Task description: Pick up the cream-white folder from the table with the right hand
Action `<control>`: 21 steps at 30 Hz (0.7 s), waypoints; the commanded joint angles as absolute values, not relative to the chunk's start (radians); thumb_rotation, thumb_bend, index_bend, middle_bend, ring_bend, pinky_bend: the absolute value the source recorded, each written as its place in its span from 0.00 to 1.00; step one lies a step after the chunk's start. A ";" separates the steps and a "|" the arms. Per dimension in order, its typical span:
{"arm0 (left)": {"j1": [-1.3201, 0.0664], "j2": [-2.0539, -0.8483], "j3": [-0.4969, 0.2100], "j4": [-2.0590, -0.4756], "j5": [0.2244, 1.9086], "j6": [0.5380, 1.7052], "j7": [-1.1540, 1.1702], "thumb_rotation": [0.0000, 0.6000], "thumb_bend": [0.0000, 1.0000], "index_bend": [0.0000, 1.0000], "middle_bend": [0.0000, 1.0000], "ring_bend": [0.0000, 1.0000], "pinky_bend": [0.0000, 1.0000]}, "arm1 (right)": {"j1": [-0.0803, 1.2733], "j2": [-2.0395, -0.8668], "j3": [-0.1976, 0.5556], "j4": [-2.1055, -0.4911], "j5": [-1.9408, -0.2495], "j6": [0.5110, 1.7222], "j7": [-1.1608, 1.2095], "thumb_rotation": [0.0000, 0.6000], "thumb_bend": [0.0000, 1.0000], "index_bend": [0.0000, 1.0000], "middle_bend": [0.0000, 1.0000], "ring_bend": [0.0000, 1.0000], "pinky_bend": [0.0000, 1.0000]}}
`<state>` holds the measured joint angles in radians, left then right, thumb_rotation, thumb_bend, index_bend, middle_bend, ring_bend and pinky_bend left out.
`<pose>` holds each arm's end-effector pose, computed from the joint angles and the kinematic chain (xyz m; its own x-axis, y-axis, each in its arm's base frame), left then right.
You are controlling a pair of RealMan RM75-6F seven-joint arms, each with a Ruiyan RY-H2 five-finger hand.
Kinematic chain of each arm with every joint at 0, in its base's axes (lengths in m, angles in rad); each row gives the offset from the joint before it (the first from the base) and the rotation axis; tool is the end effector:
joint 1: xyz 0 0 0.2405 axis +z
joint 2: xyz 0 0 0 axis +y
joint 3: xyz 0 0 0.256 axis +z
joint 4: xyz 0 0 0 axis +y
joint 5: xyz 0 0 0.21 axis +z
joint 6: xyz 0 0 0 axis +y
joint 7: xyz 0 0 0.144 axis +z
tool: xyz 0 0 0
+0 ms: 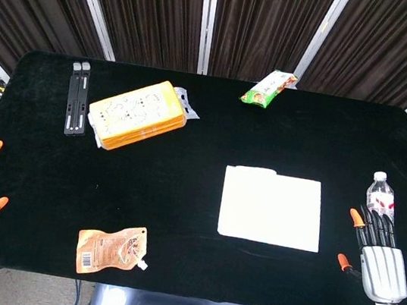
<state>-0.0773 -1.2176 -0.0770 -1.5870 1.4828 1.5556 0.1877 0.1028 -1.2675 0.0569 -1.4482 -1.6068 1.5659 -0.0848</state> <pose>-0.3050 0.1834 0.1439 0.4939 -0.0830 0.8656 0.8694 0.0293 -0.4932 -0.3064 -0.1880 0.1311 0.4803 0.1037 0.8709 -0.8642 -0.1138 0.4902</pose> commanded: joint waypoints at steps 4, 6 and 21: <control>-0.078 -1.217 -0.077 -1.587 1.482 1.554 0.187 1.00 0.11 0.00 0.00 0.00 0.00 | 0.103 -1.267 0.057 -1.448 -1.606 1.564 -0.085 1.00 0.12 0.00 0.00 0.00 0.00; -0.077 -1.216 -0.078 -1.588 1.481 1.556 0.186 1.00 0.11 0.00 0.00 0.00 0.00 | 0.103 -1.267 0.057 -1.450 -1.605 1.563 -0.083 1.00 0.12 0.00 0.00 0.00 0.00; -0.073 -1.202 -0.081 -1.593 1.470 1.553 0.156 1.00 0.11 0.00 0.00 0.00 0.00 | 0.151 -1.279 0.076 -1.550 -1.598 1.500 -0.137 1.00 0.12 0.00 0.00 0.00 0.00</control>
<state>-0.0730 -1.2026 -0.0811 -1.5925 1.4693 1.5530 0.1563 0.1328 -1.2757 0.0682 -1.5166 -1.5997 1.5226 -0.1133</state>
